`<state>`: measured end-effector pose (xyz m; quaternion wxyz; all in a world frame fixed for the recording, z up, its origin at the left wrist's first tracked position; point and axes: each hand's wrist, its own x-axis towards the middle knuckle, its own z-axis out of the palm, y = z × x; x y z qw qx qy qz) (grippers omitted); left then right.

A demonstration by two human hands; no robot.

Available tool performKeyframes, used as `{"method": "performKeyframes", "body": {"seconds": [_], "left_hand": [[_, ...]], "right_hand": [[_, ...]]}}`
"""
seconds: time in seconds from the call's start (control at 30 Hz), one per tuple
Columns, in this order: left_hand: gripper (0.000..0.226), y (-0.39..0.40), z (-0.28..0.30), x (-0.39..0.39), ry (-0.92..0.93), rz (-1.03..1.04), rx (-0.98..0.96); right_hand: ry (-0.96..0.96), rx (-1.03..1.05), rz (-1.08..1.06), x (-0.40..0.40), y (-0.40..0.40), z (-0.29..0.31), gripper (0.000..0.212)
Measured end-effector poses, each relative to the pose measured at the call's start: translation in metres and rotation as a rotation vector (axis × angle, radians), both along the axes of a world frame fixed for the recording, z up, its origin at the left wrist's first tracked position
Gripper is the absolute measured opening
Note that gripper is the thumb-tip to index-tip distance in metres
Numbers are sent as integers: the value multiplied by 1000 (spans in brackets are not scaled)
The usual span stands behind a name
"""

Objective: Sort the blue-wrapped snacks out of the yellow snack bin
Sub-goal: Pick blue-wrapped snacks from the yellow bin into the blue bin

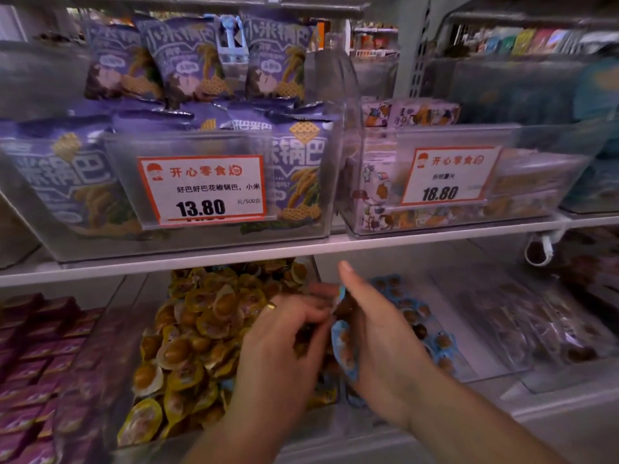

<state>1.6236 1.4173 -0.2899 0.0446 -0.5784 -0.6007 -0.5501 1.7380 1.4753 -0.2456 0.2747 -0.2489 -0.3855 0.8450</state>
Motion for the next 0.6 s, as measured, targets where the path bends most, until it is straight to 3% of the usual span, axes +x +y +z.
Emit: {"method": "performKeyframes", "body": {"seconds": [0.13, 0.27, 0.43, 0.5, 0.6], "left_hand": [[18, 3, 0, 10, 306, -57, -100], [37, 0, 0, 17, 405, -10, -219], [48, 2, 0, 24, 420, 4, -319], [45, 5, -3, 19, 391, -31, -332], [41, 7, -13, -2, 339, -65, -367]], "right_hand": [[-202, 257, -164, 2, 2, -8, 28], [-308, 527, -346, 5, 11, -16, 18], [-424, 391, -548, 20, 57, -31, 20], [-604, 630, -523, 40, 82, -35, 21], [-985, 878, -181, 83, 114, -39, 23]]}}
